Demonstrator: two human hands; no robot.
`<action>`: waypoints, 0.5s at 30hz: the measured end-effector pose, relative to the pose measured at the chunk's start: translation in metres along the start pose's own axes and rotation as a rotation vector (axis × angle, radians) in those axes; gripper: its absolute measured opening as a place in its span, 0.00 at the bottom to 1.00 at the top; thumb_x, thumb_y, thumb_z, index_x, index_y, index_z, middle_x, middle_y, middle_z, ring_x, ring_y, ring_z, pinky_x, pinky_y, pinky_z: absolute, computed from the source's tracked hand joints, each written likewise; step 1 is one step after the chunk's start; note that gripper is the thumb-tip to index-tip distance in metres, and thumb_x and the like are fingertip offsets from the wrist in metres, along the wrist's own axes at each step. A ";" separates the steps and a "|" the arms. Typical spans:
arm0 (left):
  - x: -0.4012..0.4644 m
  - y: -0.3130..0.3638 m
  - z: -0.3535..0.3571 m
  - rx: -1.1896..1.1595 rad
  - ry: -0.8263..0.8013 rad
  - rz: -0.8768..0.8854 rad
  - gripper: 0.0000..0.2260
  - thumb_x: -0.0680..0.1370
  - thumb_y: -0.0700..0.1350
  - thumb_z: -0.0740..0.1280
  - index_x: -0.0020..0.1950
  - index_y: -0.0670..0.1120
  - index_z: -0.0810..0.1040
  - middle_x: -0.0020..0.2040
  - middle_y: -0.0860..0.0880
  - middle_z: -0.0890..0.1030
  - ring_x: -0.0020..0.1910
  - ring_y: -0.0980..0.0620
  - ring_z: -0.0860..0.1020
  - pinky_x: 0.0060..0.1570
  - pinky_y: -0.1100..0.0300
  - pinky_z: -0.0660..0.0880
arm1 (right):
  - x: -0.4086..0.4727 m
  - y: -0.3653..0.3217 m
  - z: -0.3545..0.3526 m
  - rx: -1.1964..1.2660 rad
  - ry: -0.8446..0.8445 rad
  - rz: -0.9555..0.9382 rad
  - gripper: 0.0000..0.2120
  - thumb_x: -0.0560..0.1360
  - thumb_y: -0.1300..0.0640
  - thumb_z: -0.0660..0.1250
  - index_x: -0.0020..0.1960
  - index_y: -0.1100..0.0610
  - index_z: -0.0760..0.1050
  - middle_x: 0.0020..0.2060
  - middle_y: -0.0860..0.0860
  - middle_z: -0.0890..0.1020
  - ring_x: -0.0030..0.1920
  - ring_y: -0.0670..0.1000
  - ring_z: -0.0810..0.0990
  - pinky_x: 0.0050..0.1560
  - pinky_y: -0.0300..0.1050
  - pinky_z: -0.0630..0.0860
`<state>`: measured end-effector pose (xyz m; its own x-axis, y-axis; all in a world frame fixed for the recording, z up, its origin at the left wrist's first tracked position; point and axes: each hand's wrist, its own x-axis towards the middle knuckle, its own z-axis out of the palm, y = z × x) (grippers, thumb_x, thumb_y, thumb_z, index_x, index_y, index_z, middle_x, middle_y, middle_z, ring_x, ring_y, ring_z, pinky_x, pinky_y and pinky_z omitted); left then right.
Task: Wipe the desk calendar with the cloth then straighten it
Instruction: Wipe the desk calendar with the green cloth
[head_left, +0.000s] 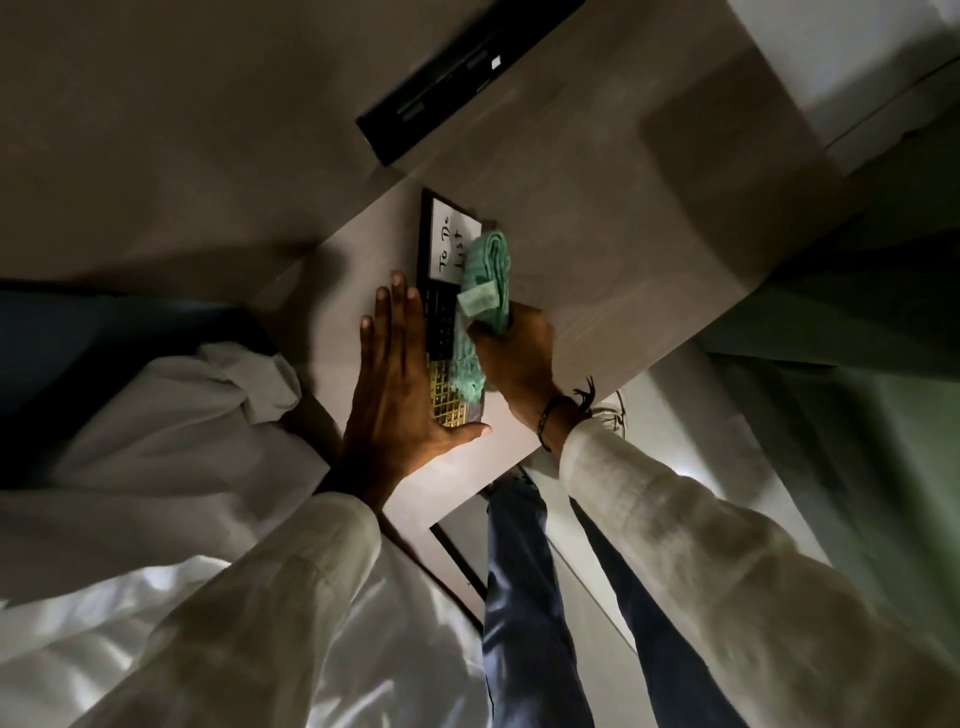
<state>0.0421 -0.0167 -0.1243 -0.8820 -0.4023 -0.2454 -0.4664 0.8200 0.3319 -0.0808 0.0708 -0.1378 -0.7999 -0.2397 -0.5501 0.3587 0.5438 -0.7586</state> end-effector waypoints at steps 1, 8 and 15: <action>0.000 0.001 0.000 -0.003 -0.007 -0.006 0.72 0.58 0.74 0.77 0.86 0.36 0.47 0.87 0.35 0.49 0.87 0.36 0.50 0.85 0.40 0.49 | 0.003 0.001 -0.002 -0.014 0.004 0.022 0.03 0.73 0.64 0.71 0.44 0.63 0.83 0.34 0.55 0.83 0.24 0.38 0.76 0.25 0.33 0.71; -0.001 -0.003 0.002 0.005 0.008 0.011 0.72 0.59 0.74 0.78 0.86 0.35 0.48 0.87 0.34 0.49 0.87 0.35 0.50 0.85 0.41 0.49 | -0.008 0.003 0.003 -0.005 -0.019 -0.067 0.07 0.72 0.59 0.73 0.47 0.62 0.84 0.42 0.59 0.88 0.42 0.57 0.87 0.43 0.55 0.84; -0.001 -0.001 0.002 -0.013 -0.006 -0.006 0.73 0.57 0.72 0.80 0.86 0.36 0.46 0.87 0.35 0.49 0.87 0.35 0.49 0.85 0.40 0.49 | 0.001 -0.003 0.006 -0.039 0.030 -0.133 0.06 0.73 0.61 0.72 0.49 0.61 0.84 0.42 0.58 0.88 0.39 0.50 0.85 0.39 0.41 0.82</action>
<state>0.0435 -0.0160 -0.1256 -0.8789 -0.4046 -0.2524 -0.4723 0.8123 0.3423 -0.0801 0.0644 -0.1381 -0.8534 -0.2875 -0.4348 0.2304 0.5402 -0.8094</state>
